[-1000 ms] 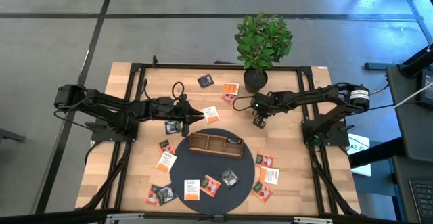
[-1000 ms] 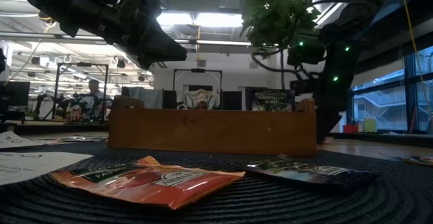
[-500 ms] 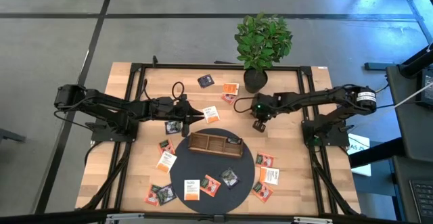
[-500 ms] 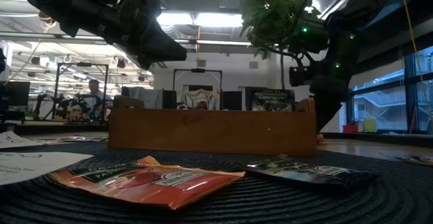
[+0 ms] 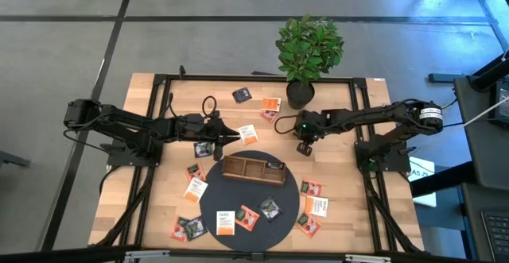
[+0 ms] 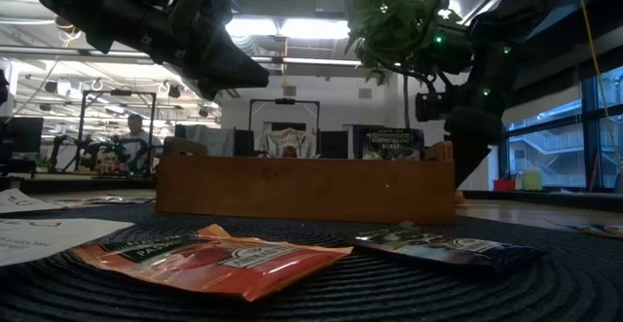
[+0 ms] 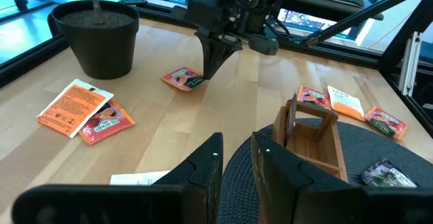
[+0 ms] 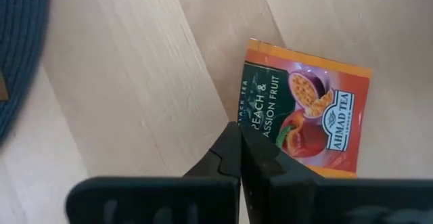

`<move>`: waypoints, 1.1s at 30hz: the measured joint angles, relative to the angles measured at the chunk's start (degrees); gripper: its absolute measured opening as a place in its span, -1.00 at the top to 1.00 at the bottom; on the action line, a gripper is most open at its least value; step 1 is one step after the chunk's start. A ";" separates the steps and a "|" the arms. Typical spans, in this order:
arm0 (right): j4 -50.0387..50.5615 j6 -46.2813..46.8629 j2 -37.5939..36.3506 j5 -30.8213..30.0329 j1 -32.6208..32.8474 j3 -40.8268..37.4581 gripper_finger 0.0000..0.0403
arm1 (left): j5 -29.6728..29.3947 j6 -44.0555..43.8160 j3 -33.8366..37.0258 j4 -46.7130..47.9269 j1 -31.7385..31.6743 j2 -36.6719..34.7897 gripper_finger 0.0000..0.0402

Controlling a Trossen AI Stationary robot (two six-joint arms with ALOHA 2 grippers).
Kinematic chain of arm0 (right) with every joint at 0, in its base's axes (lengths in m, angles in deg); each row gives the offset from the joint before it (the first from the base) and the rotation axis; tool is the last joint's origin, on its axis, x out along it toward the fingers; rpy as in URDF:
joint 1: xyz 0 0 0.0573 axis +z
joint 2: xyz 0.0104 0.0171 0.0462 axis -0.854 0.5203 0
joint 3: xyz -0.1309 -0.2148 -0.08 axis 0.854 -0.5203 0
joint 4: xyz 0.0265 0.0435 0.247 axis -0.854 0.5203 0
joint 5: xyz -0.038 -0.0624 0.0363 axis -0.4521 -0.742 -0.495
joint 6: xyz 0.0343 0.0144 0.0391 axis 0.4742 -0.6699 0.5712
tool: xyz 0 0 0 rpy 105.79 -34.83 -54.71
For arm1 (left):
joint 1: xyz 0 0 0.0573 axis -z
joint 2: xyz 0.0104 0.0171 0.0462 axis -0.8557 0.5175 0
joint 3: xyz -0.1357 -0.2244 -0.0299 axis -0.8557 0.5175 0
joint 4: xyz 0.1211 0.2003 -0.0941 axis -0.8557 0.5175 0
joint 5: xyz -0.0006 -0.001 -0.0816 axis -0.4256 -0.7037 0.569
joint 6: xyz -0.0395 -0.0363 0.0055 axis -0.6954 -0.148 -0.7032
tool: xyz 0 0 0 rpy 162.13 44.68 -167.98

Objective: Pick & Place Tea
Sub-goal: Put the orange black tea bag into the middle section of the wooden organizer

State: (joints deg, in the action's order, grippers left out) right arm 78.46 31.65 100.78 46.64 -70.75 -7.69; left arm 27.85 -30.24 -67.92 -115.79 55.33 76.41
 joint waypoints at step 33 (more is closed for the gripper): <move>1.15 -6.56 -0.09 -0.21 -0.37 8.72 1.00 | 2.29 4.90 -10.83 -4.89 -0.57 15.20 0.63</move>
State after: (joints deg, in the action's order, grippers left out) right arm 79.61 25.09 100.69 46.43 -71.12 1.02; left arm 30.14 -25.35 -78.75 -120.68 54.76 91.62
